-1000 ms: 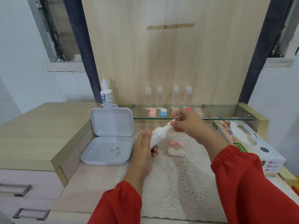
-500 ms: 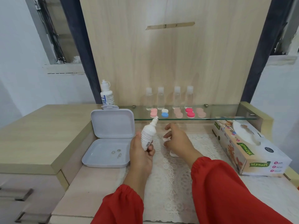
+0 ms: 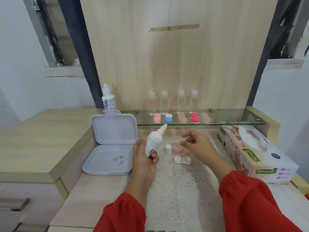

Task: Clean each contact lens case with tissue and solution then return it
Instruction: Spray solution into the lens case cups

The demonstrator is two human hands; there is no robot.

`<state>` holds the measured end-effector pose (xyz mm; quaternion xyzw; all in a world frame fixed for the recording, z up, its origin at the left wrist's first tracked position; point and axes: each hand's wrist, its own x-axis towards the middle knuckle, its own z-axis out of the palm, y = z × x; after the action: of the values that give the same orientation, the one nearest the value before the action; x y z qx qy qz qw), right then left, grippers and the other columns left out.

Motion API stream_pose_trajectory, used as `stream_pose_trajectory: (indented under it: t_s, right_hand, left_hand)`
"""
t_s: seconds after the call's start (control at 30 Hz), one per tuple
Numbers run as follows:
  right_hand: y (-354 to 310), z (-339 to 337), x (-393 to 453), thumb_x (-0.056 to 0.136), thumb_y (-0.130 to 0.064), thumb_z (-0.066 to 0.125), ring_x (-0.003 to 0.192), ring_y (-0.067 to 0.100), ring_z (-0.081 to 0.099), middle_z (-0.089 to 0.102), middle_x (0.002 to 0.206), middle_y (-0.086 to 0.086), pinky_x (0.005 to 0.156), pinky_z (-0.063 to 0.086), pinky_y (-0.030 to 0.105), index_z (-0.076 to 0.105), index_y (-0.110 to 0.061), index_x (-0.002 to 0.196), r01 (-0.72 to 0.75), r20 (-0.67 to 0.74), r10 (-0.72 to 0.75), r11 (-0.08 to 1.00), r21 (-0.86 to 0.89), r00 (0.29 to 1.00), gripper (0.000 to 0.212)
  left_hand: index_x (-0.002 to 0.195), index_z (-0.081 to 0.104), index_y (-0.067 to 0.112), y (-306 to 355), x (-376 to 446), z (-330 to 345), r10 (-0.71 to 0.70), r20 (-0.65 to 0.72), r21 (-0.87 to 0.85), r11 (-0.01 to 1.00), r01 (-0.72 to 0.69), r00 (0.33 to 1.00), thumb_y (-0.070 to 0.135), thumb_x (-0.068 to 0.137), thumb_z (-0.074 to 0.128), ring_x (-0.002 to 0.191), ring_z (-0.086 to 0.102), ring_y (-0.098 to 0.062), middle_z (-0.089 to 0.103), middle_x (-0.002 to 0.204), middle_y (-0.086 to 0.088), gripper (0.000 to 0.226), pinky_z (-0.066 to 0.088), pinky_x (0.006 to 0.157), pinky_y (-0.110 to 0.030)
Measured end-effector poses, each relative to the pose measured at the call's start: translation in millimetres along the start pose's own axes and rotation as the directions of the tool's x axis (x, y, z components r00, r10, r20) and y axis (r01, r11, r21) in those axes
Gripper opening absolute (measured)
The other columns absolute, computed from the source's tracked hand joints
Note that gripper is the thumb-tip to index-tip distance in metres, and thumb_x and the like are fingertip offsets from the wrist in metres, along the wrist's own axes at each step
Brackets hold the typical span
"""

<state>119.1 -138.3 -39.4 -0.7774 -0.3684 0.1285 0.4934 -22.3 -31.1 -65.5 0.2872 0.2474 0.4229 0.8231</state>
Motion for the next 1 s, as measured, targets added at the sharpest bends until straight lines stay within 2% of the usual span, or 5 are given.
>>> stream_pose_trajectory:
  t_s: [0.27,0.43,0.67,0.8,1.0]
  right_hand:
    - [25,-10,-42,0.069,-0.043,0.082,0.081,0.006,0.053,0.055,0.092,-0.006,0.064,0.038,0.022,0.060,-0.036,0.102,-0.068,0.069,0.086,0.971,-0.231,0.994,0.040]
    - [26,2,-37,0.071,-0.053,0.077,0.083,0.003,0.053,0.054,0.091,-0.014,0.063,0.037,0.022,0.064,-0.038,0.098,-0.041,0.036,0.062,0.909,-0.415,0.997,0.034]
    - [33,-1,-48,0.076,-0.035,0.078,0.062,0.006,0.055,0.063,0.070,-0.012,0.062,0.042,0.025,0.067,-0.036,0.085,-0.061,-0.023,0.061,0.998,0.009,0.998,0.015]
    - [39,-3,-46,0.075,-0.029,0.081,0.062,0.009,0.055,0.059,0.064,-0.008,0.065,0.044,0.029,0.071,-0.032,0.087,-0.069,-0.009,0.071,0.988,0.139,0.997,0.016]
    - [34,0,-43,0.076,-0.020,0.080,0.065,0.007,0.056,0.060,0.068,-0.005,0.062,0.045,0.016,0.075,-0.027,0.089,-0.060,-0.004,0.065,0.941,0.332,0.998,0.017]
  left_hand:
    - [0.102,0.051,0.005,8,-4,2,-0.102,0.135,-0.176,0.976,0.125,0.986,-0.001,0.075,0.058,0.054,0.042,-0.012,0.054,0.088,-0.012,0.029,0.038,0.044,-0.020]
    - [0.097,0.057,0.006,9,-6,5,-0.071,0.102,-0.232,0.968,0.093,0.992,0.008,0.073,0.067,0.045,0.043,-0.004,0.058,0.075,-0.005,0.026,0.037,0.040,-0.014]
    - [0.101,0.058,0.004,10,-6,4,-0.176,0.082,-0.187,0.964,0.188,0.981,0.033,0.087,0.064,0.047,0.048,-0.008,0.055,0.073,-0.008,0.033,0.040,0.038,-0.014]
    - [0.103,0.058,0.001,8,-10,7,-0.211,0.125,-0.140,0.964,0.227,0.970,0.024,0.083,0.068,0.050,0.050,-0.010,0.058,0.076,-0.011,0.032,0.045,0.043,-0.014]
    - [0.093,0.062,0.006,7,-12,10,-0.149,0.104,-0.028,0.988,0.152,0.983,0.018,0.075,0.072,0.047,0.044,-0.007,0.058,0.069,-0.004,0.024,0.038,0.039,-0.014]
